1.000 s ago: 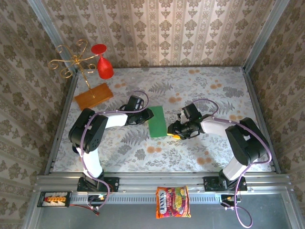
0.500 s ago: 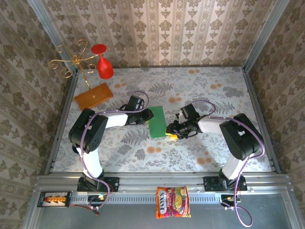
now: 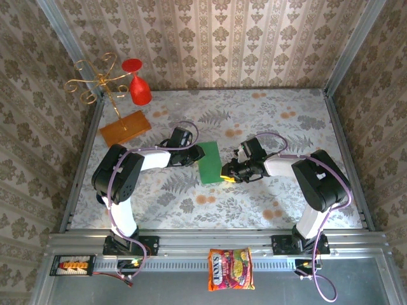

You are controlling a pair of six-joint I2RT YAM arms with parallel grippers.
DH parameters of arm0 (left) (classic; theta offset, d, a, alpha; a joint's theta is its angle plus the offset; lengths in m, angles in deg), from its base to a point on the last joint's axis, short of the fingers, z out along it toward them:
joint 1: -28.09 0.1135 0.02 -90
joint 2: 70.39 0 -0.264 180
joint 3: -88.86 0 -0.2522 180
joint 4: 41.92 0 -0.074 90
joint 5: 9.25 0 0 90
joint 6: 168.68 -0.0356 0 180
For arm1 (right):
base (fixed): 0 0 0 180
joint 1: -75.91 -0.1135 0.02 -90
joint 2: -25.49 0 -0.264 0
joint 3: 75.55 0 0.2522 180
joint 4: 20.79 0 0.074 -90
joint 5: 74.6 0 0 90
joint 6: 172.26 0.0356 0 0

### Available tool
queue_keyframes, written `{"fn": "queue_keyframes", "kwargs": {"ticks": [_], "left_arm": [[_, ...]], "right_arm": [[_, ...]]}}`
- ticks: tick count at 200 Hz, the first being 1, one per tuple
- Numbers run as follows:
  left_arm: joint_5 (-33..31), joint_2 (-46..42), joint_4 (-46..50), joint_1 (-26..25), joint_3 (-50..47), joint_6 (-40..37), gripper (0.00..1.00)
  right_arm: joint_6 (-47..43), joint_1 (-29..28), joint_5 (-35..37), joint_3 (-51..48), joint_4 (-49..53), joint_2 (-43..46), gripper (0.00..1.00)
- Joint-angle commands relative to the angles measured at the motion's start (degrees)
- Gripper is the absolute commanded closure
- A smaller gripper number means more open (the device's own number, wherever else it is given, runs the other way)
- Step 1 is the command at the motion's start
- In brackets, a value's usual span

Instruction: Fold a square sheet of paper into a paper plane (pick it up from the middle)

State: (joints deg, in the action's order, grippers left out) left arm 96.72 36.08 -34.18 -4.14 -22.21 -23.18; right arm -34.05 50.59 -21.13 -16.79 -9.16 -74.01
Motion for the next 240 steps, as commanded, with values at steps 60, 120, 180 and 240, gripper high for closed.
{"fn": "queue_keyframes", "kwargs": {"ticks": [60, 120, 180, 240], "left_arm": [[-0.6, 0.5, 2.5, -0.5, 0.5, 0.0, 0.73], [3.9, -2.8, 1.4, 0.4, 2.0, -2.3, 0.73], [4.3, -1.4, 1.6, 0.2, 3.1, -4.4, 0.89], [2.5, 2.3, 6.0, 0.1, 4.2, -4.5, 0.96]], "right_arm": [[1.1, 0.5, -4.0, 0.3, -2.2, -2.3, 0.78], [1.6, 1.6, -3.5, -0.7, -1.9, -1.5, 0.92], [-0.4, 1.8, -3.1, -1.3, 1.4, 1.4, 0.98], [-0.8, 1.8, -3.9, -0.7, 1.5, 2.4, 0.99]]}}
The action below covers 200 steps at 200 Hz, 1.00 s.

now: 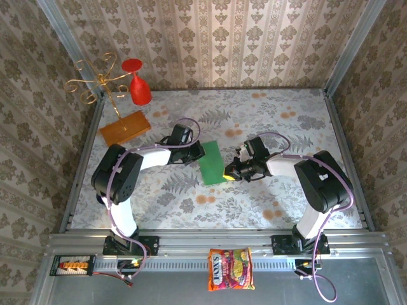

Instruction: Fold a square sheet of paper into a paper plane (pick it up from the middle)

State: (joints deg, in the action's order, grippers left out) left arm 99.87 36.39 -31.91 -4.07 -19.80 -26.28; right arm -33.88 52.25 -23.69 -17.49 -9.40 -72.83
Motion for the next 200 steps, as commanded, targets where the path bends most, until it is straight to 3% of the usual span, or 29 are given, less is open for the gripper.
{"fn": "queue_keyframes", "kwargs": {"ticks": [1, 81, 161, 200], "left_arm": [[-0.7, 2.0, 3.7, 0.0, 1.8, -1.4, 0.96], [1.5, 5.8, 4.1, -1.0, 4.6, -2.5, 0.99], [2.9, 5.3, 4.1, -1.2, 6.2, -2.9, 0.98], [3.0, 1.6, 6.9, -1.1, 8.6, -5.6, 0.92]], "right_arm": [[-1.0, 0.1, -1.4, 0.0, 1.8, 1.2, 0.99], [-2.7, -1.7, -5.2, 4.9, 0.7, -1.2, 1.00], [1.6, -2.8, -0.7, 11.1, 1.6, -7.4, 0.99], [1.8, -2.8, 1.5, 11.6, 4.0, -8.6, 0.99]]}}
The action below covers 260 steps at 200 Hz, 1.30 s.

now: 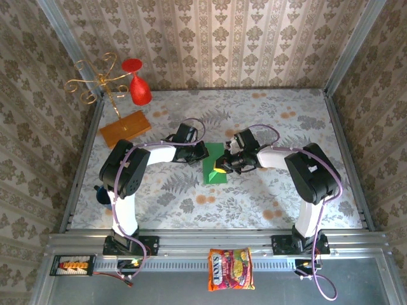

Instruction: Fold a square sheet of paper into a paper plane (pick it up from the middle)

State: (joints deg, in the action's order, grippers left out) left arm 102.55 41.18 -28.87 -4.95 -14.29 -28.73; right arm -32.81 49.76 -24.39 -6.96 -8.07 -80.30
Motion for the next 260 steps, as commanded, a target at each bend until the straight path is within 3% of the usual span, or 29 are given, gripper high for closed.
{"fn": "queue_keyframes", "kwargs": {"ticks": [1, 110, 178, 260], "left_arm": [[0.1, -3.3, 4.1, -0.2, 3.2, -3.2, 0.92], [-2.2, -0.6, 8.7, 1.9, 4.0, -5.9, 0.93], [-1.5, 2.9, 9.3, 1.0, 4.5, -5.6, 0.96], [-1.8, 3.3, 9.4, 0.8, 4.0, -5.0, 0.97]], "right_arm": [[0.7, -0.3, 2.2, 1.1, 2.7, -1.2, 0.99], [-1.0, -0.3, 2.5, 0.6, 6.0, 0.4, 0.99], [0.3, -0.4, -1.9, 0.4, -1.4, 0.3, 0.99], [2.0, -1.1, -1.0, 4.6, -4.3, -4.6, 1.00]]}}
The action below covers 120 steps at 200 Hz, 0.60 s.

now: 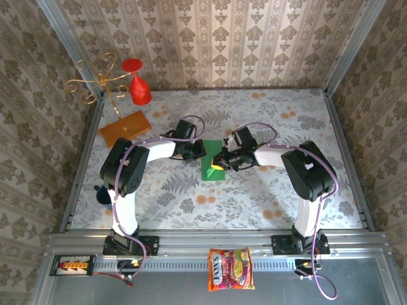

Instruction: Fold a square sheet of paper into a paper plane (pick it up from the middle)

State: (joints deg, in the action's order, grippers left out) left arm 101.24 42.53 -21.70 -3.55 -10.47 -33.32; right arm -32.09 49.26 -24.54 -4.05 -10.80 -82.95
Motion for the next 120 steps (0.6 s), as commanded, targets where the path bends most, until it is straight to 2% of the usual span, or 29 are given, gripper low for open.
{"fn": "queue_keyframes", "kwargs": {"ticks": [1, 120], "left_arm": [[-0.4, 2.0, 2.2, -0.6, 0.1, -0.5, 0.97], [-0.5, 1.6, 1.8, -1.0, -0.2, 0.2, 0.98]], "right_arm": [[1.2, -0.6, -0.8, 1.7, -1.6, -2.0, 0.99], [1.7, -1.6, 3.8, 3.7, -2.2, -5.7, 1.00]]}}
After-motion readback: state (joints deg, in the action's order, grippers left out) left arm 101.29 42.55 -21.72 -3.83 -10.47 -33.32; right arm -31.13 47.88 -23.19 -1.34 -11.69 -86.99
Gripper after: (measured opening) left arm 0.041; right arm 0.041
